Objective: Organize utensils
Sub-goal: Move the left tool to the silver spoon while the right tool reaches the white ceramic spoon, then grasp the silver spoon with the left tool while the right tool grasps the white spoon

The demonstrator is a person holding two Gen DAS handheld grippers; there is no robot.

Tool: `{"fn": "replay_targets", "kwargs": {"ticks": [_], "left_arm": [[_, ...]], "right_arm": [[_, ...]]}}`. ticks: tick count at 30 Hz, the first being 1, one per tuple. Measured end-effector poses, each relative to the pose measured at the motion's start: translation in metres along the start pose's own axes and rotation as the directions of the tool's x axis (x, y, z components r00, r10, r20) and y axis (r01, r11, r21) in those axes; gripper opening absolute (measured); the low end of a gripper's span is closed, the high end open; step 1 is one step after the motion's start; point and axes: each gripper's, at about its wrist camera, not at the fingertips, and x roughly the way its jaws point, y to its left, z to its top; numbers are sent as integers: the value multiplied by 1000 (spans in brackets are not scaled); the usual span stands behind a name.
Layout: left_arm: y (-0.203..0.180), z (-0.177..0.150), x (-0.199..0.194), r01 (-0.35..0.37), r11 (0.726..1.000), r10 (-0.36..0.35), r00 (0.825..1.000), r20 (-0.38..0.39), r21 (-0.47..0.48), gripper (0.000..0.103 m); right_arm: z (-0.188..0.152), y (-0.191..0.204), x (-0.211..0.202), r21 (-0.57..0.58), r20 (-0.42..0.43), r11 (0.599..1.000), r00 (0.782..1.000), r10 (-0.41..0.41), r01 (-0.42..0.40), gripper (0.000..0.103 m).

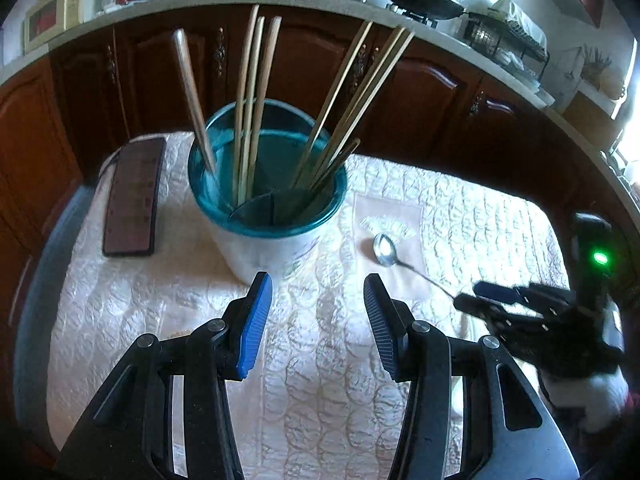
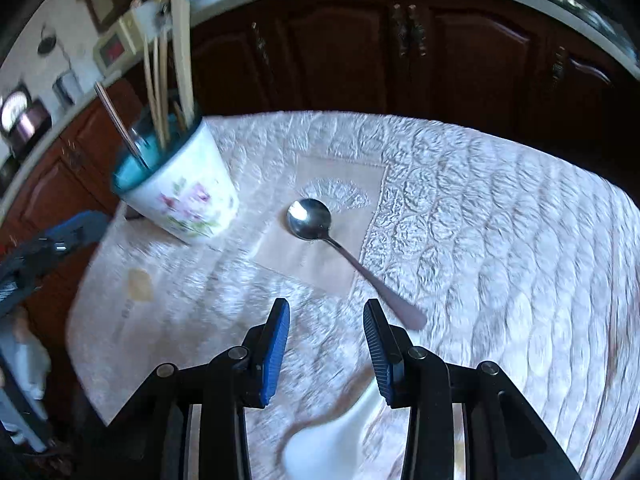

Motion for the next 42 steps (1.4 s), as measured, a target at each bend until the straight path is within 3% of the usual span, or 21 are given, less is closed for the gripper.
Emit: {"fn": "replay_targets", "kwargs": {"ticks": [7, 11, 14, 16, 21, 25, 29, 31, 34, 39, 42], "left_arm": [[16, -1, 6, -23, 999, 22, 999, -27, -24, 47], [24, -1, 11, -31, 999, 30, 999, -39, -38, 47], [27, -2, 15, -31, 999, 29, 998, -47, -45, 47], [27, -2, 16, -27, 998, 24, 998, -52, -51, 47], [33, -4, 15, -19, 998, 15, 998, -58, -56, 47], [43, -12, 15, 4, 998, -9, 996, -88, -63, 47], [55, -26, 18, 39, 996, -50, 989, -142, -76, 47], [60, -32, 20, 57, 995, -70, 983, -171, -82, 47], [62, -40, 24, 79, 994, -92, 974, -205, -73, 47], [51, -51, 34, 141, 989, -147, 952, -270, -42, 47], [42, -54, 40, 147, 989, -141, 944, -299, -3, 47]], "right_arm": [[20, -9, 52, -109, -88, 994, 996, -22, 13, 36], [22, -11, 69, -162, -121, 986, 991, -51, 31, 16], [26, -8, 70, -173, -127, 985, 991, -43, 21, 9], [31, 1, 70, -171, -130, 985, 992, -8, -14, 5], [28, 29, 51, -142, -138, 977, 981, 137, -156, 5], [6, 62, 42, -164, -184, 945, 950, 253, -283, 5], [-29, 96, 35, -251, -236, 894, 919, 316, -371, 5], [-42, 102, 33, -277, -249, 884, 916, 313, -377, 5], [-44, 76, 31, -146, -228, 920, 917, 328, -365, 12], [-40, 18, 2, 10, -112, 951, 945, 307, -308, 13], [-40, -14, -11, 64, -87, 967, 964, 250, -245, 20]]}}
